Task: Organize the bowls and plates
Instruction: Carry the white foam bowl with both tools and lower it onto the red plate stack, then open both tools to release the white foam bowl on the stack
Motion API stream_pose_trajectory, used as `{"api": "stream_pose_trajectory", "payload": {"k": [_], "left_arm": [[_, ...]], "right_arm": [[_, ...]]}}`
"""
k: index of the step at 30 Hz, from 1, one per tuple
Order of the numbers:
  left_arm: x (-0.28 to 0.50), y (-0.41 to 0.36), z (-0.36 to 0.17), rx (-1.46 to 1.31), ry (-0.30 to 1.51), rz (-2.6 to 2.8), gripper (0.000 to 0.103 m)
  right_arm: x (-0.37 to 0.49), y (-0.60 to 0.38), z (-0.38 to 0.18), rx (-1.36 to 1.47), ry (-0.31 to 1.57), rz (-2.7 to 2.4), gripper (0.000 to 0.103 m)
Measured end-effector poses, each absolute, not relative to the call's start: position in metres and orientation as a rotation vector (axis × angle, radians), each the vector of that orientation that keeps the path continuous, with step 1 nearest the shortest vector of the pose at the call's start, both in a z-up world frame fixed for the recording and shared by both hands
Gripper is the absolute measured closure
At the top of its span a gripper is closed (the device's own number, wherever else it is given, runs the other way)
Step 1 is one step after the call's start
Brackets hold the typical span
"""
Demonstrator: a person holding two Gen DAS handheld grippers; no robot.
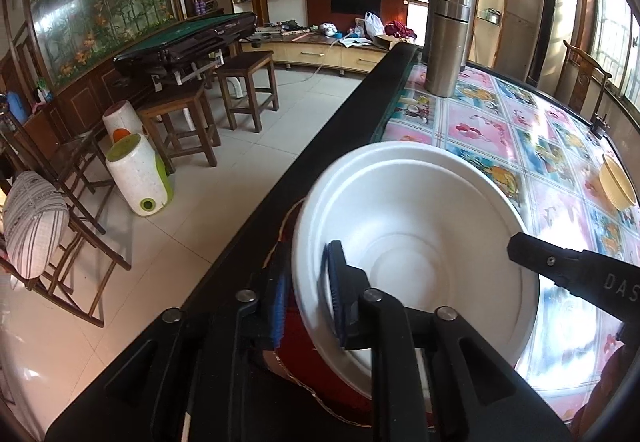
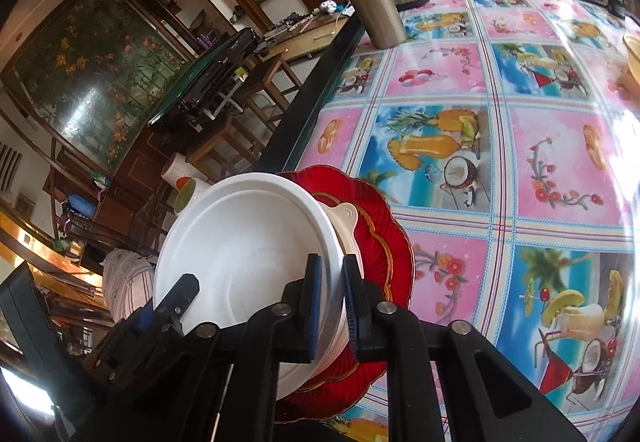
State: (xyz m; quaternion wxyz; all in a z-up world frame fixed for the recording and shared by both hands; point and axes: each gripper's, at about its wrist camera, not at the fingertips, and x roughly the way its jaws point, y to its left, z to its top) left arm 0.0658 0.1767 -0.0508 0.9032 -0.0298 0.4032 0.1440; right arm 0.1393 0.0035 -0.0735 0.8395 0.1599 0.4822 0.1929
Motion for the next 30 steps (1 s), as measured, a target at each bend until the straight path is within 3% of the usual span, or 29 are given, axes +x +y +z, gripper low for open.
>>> {"api": "stream_pose_trajectory", "payload": {"k": [4,14,18,30], "left_arm": [[0.059,0.178,-0.046,-0.035,0.799,0.342,0.052],[0.043,0.175,-0.026,0.022,0.724,0.417,0.047],[0.042,0.167,-0.021,0.091,0.700,0.457,0.023],[0.041,0.140,-0.017,0.193,0.662,0.487,0.022]], "right_arm": [[0.131,-0.002,-0.064,0.340,0.983,0.423,0.071],[0.123,-0.044,-0.056,0.408,0.951,0.388,0.071],[0.121,-0.066,-0.055,0.445,0.941,0.368,0.071],[0.111,-0.113,-0.051,0.514,0.921,0.332,0.071]]}}
